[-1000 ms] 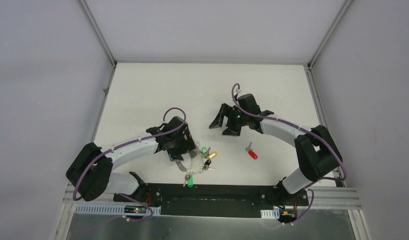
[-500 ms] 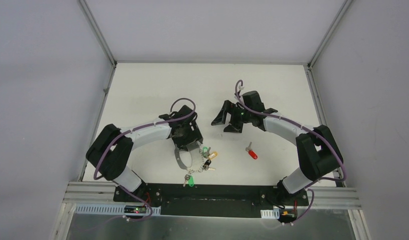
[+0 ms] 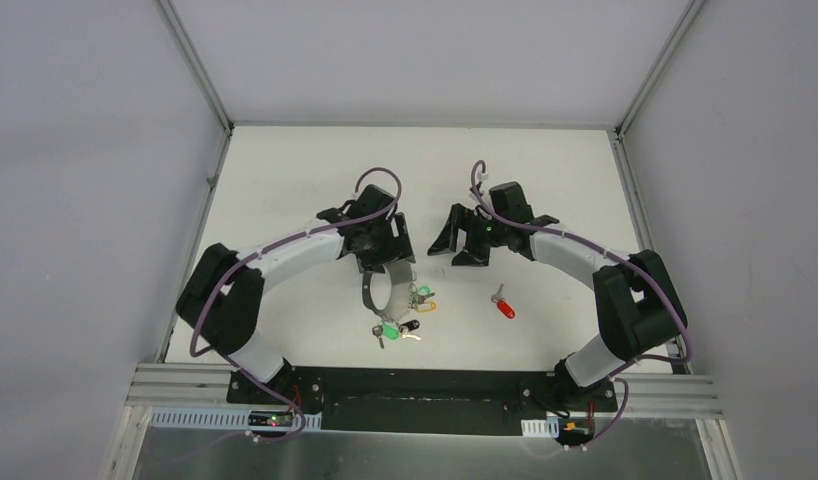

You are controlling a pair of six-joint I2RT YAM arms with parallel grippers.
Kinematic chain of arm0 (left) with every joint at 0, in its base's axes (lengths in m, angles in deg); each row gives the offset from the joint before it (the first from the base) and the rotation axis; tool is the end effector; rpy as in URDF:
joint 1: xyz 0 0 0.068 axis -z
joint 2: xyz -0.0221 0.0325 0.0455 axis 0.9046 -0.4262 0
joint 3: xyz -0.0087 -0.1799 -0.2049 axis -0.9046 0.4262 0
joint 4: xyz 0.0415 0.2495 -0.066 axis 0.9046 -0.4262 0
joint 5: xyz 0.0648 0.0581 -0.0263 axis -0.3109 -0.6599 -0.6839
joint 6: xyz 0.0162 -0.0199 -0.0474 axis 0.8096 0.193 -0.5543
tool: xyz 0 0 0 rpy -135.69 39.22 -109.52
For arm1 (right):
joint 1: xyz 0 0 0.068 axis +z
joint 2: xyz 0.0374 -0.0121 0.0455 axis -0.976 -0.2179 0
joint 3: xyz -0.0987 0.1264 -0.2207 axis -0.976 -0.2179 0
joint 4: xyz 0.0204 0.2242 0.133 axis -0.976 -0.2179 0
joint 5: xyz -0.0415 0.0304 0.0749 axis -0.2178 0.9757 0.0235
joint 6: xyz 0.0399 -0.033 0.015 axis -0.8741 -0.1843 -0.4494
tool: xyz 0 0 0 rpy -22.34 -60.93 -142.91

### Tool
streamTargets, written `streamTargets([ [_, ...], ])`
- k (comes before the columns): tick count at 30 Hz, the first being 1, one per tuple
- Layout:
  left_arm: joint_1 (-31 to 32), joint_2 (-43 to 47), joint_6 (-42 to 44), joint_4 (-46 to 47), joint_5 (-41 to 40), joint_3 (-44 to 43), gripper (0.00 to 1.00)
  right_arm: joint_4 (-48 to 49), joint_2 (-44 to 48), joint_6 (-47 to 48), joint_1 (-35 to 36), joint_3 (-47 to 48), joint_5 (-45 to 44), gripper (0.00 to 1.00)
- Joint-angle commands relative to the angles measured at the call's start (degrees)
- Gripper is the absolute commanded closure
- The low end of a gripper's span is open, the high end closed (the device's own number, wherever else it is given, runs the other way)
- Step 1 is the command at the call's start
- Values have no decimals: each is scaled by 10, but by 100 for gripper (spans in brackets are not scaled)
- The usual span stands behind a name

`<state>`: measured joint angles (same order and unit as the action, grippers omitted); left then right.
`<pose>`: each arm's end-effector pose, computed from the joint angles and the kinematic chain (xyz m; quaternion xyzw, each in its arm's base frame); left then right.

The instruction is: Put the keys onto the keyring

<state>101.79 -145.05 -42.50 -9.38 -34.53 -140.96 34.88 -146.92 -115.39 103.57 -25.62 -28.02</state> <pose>0.2622 -0.2025 0.1986 -0.0817 0.9619 -0.2107 0.1536 0.2766 0.1587 0.1957 -0.0305 0.8985 0.4150 0.1400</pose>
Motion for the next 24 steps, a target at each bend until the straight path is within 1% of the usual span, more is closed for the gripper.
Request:
streamTargets([
  [1, -4, 125, 10, 13, -7, 55, 22, -12, -12, 32, 18, 30, 7, 14],
  [7, -4, 272, -45, 17, 14, 173, 24, -40, -81, 37, 56, 85, 2, 27],
  [11, -3, 375, -74, 18, 33, 243, 25, -39, -121, 28, 65, 105, 6, 42],
  [13, -4, 414, -83, 15, 42, 265, 26, -39, -135, 25, 67, 110, 1, 47],
  [15, -3, 443, -88, 7, 51, 276, 26, -38, -147, 22, 70, 115, -3, 54],
  [19, -4, 475, -88, -17, 58, 275, 26, -25, -170, 16, 77, 119, -10, 60],
  [22, -4, 478, -83, -31, 58, 266, 26, -24, -199, 14, 81, 132, -7, 67],
  [24, -4, 474, -82, -33, 61, 262, 26, -37, -216, 19, 82, 147, -8, 76],
])
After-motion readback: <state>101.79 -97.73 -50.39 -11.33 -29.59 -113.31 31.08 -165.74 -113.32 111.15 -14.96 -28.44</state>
